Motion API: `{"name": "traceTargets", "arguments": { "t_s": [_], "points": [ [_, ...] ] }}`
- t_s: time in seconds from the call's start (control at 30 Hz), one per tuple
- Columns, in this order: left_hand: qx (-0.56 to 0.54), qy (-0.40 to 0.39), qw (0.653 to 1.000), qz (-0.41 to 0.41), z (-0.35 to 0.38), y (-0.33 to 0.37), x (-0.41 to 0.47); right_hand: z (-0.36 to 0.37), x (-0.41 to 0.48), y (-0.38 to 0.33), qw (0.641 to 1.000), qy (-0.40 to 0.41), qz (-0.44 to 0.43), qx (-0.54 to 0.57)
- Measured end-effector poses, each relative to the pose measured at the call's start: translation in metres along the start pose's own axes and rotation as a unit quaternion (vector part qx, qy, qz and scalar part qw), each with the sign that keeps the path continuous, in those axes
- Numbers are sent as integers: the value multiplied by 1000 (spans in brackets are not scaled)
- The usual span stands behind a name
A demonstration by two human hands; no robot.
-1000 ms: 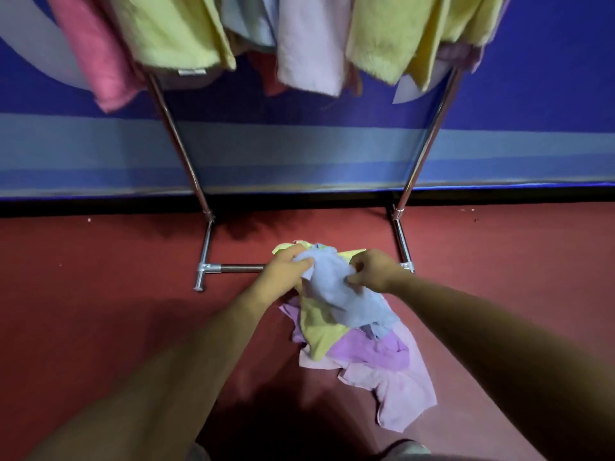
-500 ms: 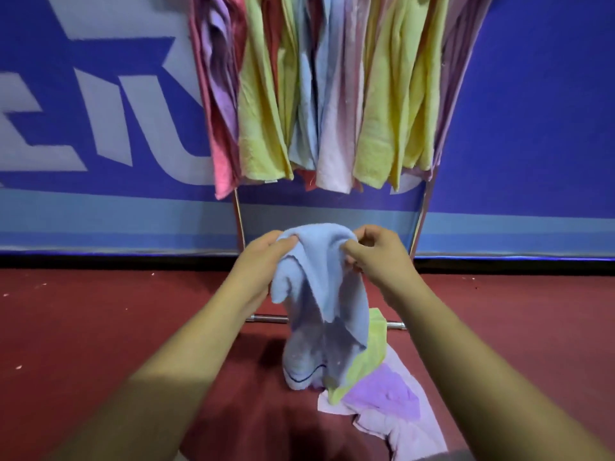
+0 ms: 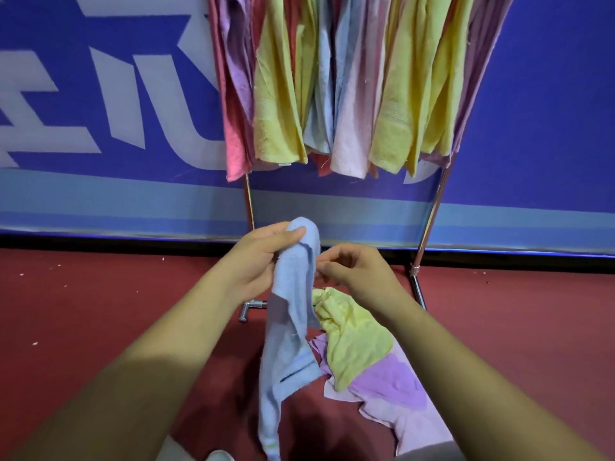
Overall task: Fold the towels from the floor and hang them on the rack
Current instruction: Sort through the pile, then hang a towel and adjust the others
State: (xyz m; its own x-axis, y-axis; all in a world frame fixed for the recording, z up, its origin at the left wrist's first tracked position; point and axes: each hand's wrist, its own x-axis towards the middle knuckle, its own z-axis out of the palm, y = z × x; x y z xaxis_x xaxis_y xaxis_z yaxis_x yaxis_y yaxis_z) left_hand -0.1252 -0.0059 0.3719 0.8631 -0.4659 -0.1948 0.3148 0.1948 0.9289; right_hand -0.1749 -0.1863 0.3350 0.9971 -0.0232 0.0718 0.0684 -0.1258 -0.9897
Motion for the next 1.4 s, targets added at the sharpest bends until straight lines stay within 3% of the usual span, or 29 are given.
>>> {"name": "traceTargets", "arguments": {
  "t_s": [0.27,0.43,0.5,0.57,0.63,0.8,0.87,1.0,1.1,1.13,1.2,1.3,1.4],
  "points": [
    [32,-45,998,0,-16,2,0,19,6,0,999,-13,-25,-29],
    [173,-13,984,50,-23,7,-3,21,11,-7,999,18,-28,28],
    [327,32,940,96,-33,11,-2,18,15,-12,997,54,-6,54],
    [493,66,856,145,-46,13,-1,13,17,-16,997,75,-12,16],
    [555,72,813,163,-55,14,0,8,19,-15,997,66,-37,-32],
    [532,81,827,161,-63,19,2,-6,25,-8,989,39,-70,-125],
    [513,95,838,159,-67,21,3,-15,28,-7,986,-14,-49,-160],
    [502,145,840,146,-75,22,6,-30,33,4,935,-129,25,-331],
    [494,203,832,150,-81,22,9,-41,38,25,858,-145,106,-480],
    [490,224,829,149,-83,23,9,-45,38,30,850,-145,135,-487],
    [488,246,827,134,-87,24,8,-53,36,36,883,-126,167,-420],
    [508,210,830,95,-89,24,7,-52,34,31,951,-74,153,-258],
    [503,173,844,75,-83,19,6,-44,32,18,982,-55,119,-135]
  ]
}}
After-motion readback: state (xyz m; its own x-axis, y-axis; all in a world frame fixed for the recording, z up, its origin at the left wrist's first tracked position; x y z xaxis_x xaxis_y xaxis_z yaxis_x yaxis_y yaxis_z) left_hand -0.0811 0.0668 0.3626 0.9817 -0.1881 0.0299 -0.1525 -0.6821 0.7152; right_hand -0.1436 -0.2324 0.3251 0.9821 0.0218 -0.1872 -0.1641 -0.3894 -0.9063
